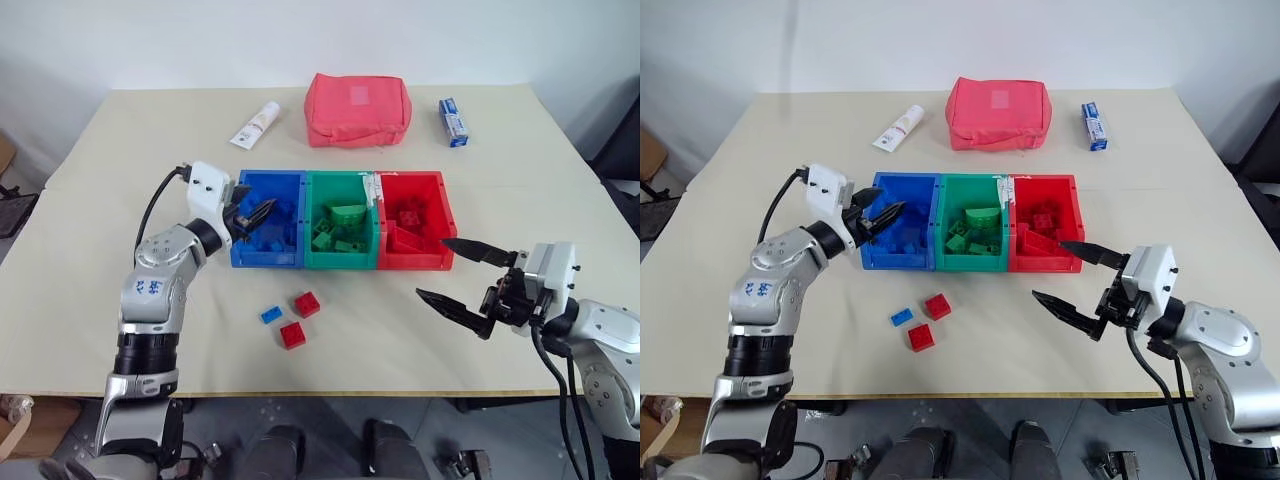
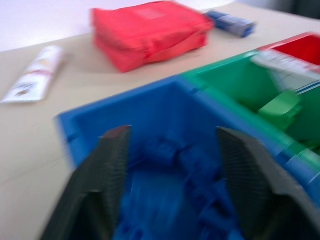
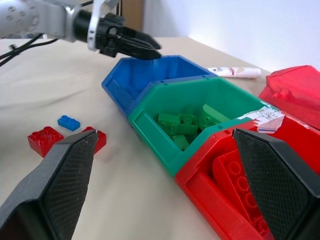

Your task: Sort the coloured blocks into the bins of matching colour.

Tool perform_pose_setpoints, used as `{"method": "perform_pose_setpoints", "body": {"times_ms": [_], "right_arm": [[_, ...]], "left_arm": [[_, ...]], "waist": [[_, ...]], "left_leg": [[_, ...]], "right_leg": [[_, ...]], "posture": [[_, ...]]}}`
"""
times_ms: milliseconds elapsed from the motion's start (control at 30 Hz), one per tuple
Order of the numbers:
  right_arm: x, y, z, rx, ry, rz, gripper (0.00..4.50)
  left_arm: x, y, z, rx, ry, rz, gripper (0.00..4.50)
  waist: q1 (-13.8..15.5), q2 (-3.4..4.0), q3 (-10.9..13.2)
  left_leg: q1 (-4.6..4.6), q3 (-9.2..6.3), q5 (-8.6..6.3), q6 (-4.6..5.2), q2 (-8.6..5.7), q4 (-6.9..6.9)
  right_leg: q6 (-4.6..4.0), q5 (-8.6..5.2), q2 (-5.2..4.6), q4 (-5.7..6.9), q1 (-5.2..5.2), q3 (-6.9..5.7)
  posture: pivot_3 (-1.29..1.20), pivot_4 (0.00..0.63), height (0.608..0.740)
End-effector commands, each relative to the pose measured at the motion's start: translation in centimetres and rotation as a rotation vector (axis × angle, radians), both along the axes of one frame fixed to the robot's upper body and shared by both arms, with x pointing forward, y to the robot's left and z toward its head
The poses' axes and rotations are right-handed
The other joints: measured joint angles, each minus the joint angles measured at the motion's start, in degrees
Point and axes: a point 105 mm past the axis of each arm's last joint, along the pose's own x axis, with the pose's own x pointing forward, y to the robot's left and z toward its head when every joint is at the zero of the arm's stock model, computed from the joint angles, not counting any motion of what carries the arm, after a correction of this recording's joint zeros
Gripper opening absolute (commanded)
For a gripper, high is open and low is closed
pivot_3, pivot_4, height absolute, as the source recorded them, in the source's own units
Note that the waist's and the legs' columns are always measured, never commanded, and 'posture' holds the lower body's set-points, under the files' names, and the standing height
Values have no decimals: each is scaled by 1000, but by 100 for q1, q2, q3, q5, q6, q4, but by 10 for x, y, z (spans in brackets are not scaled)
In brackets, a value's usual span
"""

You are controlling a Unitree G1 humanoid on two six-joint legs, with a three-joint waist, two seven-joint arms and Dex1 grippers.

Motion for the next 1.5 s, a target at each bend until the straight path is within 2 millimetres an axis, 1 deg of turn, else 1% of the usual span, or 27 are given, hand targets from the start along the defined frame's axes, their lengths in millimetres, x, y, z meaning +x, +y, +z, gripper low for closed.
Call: {"method": "perform_pose_setpoints", "body": {"times_ms": [33,67,133,167,267,333,433,500,533,600,667,733,800,867,933,967,1000,1067,1167,1300,1367,1467,1500], "right_arm": [[-1,-1,4,-10,-36,12,4500],[-1,-1,3,-16,-34,14,4500],[-2,-1,1,-23,-31,20,4500],[-3,-1,0,-30,-23,30,4500],[-6,-1,-4,-58,-4,63,4500],[-8,-1,-10,-100,13,96,4500],[-10,-1,-15,-138,27,130,4500],[-10,-1,-16,-147,33,144,4500],[-10,-1,-16,-147,34,146,4500],[-10,-1,-17,-148,42,153,4500],[-11,-1,-18,-151,50,157,4500],[-12,0,-20,-155,59,166,4500],[-14,2,-22,-160,72,184,4500],[-16,4,-24,-166,76,197,4500],[-18,6,-25,-172,77,215,4500],[-18,7,-25,-173,77,222,4500],[-21,9,-26,-179,78,244,4500],[-27,14,-31,-212,82,295,4500],[-39,18,-40,-257,91,371,4500],[-42,19,-42,-245,98,373,4500],[-41,18,-42,-240,99,365,4500],[-41,18,-44,-238,99,352,4500],[-41,17,-44,-238,98,347,4500]], "left_arm": [[-5,12,14,-3,-48,-23,4123],[-7,20,14,-2,-46,-24,4446],[-13,32,16,15,-64,-32,4479],[-21,41,14,42,-80,-66,4479],[-47,57,7,169,-132,-207,4479],[-67,75,-7,246,-89,-310,4479],[-89,98,-31,378,3,-390,4479],[-103,109,-45,432,73,-436,4479],[-108,112,-49,442,93,-455,4479],[-119,106,-57,459,122,-529,4479],[-127,91,-59,449,128,-595,4479],[-134,68,-62,457,116,-661,4479],[-141,46,-71,494,151,-703,4479],[-144,31,-76,493,175,-700,4479],[-141,11,-76,448,170,-662,4479],[-142,4,-75,430,173,-655,4479],[-139,-4,-78,441,179,-629,4479],[-134,-12,-86,466,205,-566,4479],[-136,-23,-97,482,258,-540,4479],[-140,-25,-106,526,308,-538,4479],[-137,-25,-108,533,312,-525,4479],[-136,-29,-112,537,307,-521,3906],[-136,-30,-112,526,310,-524,3579]], "waist": [[-39,0,0],[-53,0,0],[-90,0,0],[-101,0,0],[-146,1,0],[-154,1,0],[-155,2,-1],[-153,2,-1],[-143,2,0],[-124,2,-1],[-98,1,0],[-58,1,0],[-40,2,0],[-40,2,-1],[-32,2,-1],[-30,2,0],[-32,2,-1],[-32,2,-1],[-27,3,-1],[-27,2,-1],[-21,2,-1],[-16,2,-1],[-16,2,-1]], "left_leg": [[0,0,0,0,0,-2],[1,2,-1,-1,1,-2],[0,5,-1,-1,4,-2],[0,5,-2,-2,6,-2],[2,5,-3,-5,9,-2],[2,4,-4,-5,8,-4],[3,2,-5,-3,9,-3],[5,3,-8,1,9,-4],[6,2,-9,3,8,-5],[5,0,-11,6,7,-5],[5,0,-13,9,5,-5],[3,0,-14,9,7,-5],[2,0,-14,9,7,-4],[4,4,-15,10,6,-5],[4,4,-16,9,10,-5],[4,5,-15,8,9,-4],[4,4,-15,8,10,-4],[6,6,-15,8,10,-3],[7,8,-15,8,11,-4],[7,8,-16,8,10,-4],[8,8,-15,7,10,-4],[8,7,-15,6,9,-3],[9,6,-15,7,9,-3]], "right_leg": [[0,0,0,11,0,0],[0,0,1,13,-2,2],[0,0,2,20,-7,4],[-1,-1,3,22,-8,4],[-4,-2,3,21,-8,4],[-6,-3,0,18,-8,4],[-8,-4,-3,-9,-2,1],[-8,-4,-6,-11,0,2],[-8,-4,-8,-11,2,2],[-8,-4,-10,-15,5,0],[-8,-4,-13,-15,4,1],[-8,-4,-12,-18,4,1],[-8,-4,-12,-17,4,2],[-8,-4,-12,-16,4,6],[-8,-4,-8,-16,3,6],[-8,-4,-6,-12,2,6],[-8,-4,-4,-12,3,6],[-7,-4,-2,-12,3,7],[-7,-4,1,-11,2,7],[-7,-4,-1,-13,3,9],[-7,-4,-1,-12,3,8],[-7,-4,-2,-12,4,7],[-7,-4,-2,-12,5,7]], "posture": [[0,150,740],[0,150,740],[0,150,740],[0,150,740],[0,150,740],[0,150,740],[0,150,740],[0,150,740],[0,150,740],[0,150,740],[0,150,740],[0,150,740],[0,150,740],[0,150,740],[0,150,740],[0,150,740],[0,150,740],[0,150,740],[0,150,740],[0,150,740],[0,150,740],[0,150,740],[0,150,740]]}}
